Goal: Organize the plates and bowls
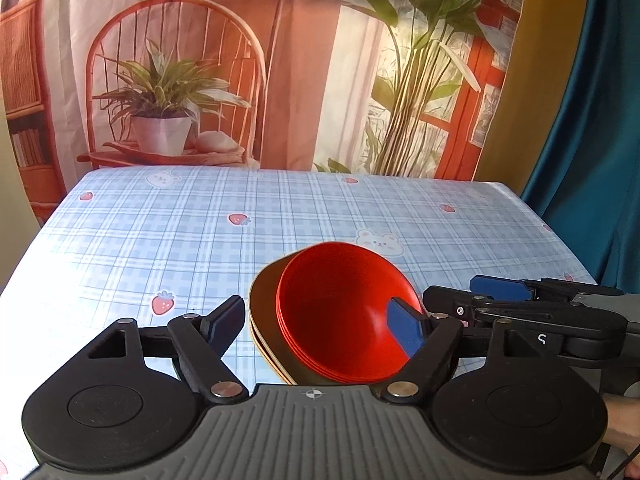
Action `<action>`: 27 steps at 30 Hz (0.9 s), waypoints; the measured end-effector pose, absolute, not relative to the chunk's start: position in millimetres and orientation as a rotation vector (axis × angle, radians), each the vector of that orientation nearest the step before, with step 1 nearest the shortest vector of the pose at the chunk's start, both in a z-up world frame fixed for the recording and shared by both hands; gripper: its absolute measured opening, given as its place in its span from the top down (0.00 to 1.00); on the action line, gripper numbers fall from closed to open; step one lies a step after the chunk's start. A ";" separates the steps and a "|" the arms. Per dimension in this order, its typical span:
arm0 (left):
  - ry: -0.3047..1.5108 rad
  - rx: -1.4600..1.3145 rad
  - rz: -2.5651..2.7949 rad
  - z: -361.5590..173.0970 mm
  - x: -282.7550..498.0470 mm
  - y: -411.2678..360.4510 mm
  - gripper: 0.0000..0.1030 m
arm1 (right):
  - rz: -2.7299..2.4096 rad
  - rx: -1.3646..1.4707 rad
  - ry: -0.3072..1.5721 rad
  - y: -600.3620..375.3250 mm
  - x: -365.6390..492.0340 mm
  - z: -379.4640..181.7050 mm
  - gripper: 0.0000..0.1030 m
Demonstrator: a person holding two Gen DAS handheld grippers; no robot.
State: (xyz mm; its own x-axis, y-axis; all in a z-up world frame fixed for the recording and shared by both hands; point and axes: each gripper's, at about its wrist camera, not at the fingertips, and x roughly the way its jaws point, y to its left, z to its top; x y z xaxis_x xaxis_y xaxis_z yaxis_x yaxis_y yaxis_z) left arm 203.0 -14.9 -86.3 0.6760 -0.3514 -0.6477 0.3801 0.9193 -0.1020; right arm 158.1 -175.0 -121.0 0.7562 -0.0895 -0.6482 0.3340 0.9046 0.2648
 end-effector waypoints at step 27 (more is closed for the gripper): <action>0.470 0.168 -0.178 4.8 146.0 -23.0 0.00 | -0.341 0.294 0.526 -197.8 99.9 -25.0 0.00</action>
State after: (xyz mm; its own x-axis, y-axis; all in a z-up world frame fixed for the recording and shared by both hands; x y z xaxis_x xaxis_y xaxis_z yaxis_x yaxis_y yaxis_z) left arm 146.0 -23.0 4.8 0.8766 -0.1314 -0.4629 0.2085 0.9707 0.1192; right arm 99.9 -197.8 -25.0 0.8114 -0.2399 -0.5330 0.3886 0.9026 0.1853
